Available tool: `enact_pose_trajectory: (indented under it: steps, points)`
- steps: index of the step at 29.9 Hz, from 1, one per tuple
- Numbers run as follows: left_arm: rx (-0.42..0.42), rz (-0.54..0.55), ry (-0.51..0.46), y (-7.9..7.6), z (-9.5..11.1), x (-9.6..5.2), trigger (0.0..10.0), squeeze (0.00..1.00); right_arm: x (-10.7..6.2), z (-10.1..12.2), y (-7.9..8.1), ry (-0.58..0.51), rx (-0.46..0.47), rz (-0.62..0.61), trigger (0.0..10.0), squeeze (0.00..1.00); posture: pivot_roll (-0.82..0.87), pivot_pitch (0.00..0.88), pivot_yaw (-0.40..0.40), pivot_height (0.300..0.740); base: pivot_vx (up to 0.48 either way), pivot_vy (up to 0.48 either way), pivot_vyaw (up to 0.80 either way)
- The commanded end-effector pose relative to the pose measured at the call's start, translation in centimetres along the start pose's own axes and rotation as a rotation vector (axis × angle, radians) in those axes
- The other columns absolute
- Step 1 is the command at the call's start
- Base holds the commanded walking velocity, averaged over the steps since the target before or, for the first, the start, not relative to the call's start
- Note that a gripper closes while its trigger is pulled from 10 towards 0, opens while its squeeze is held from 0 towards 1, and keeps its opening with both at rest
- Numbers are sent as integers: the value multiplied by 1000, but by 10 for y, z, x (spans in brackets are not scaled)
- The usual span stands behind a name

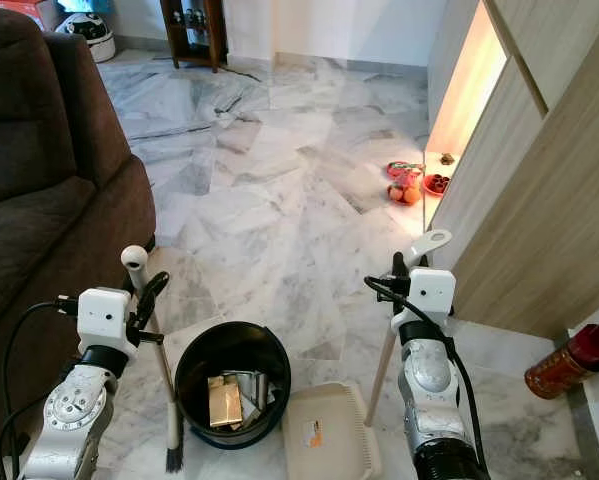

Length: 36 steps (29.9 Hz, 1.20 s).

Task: Sweep floor

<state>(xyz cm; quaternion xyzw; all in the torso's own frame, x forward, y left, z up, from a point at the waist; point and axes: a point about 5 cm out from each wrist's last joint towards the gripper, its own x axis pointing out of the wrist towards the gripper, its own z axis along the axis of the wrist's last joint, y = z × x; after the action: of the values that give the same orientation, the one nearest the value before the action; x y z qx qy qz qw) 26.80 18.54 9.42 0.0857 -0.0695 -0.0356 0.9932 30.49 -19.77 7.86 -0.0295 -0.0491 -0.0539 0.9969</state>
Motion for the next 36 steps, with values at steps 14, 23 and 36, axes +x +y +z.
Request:
enact_pose_trajectory:
  steps: [14, 23, 36]
  points:
    - [-18, -1, -17, 0, 4, 0, 10000, 0, 3, 6, -2, -31, 1, -2, 10000, 0, 9, 98, -26, 740, 0, 0, 0]
    - [-19, 2, -20, 0, 4, 0, 10000, 0, 3, 6, -2, -33, 2, 1, 10000, 0, 11, 97, -27, 740, 0, 0, 0]
    - [-16, 1, -20, 0, 5, 0, 10000, 0, 3, 7, 0, -34, 5, 3, 10000, 0, 14, 100, -23, 740, 0, 0, 0]
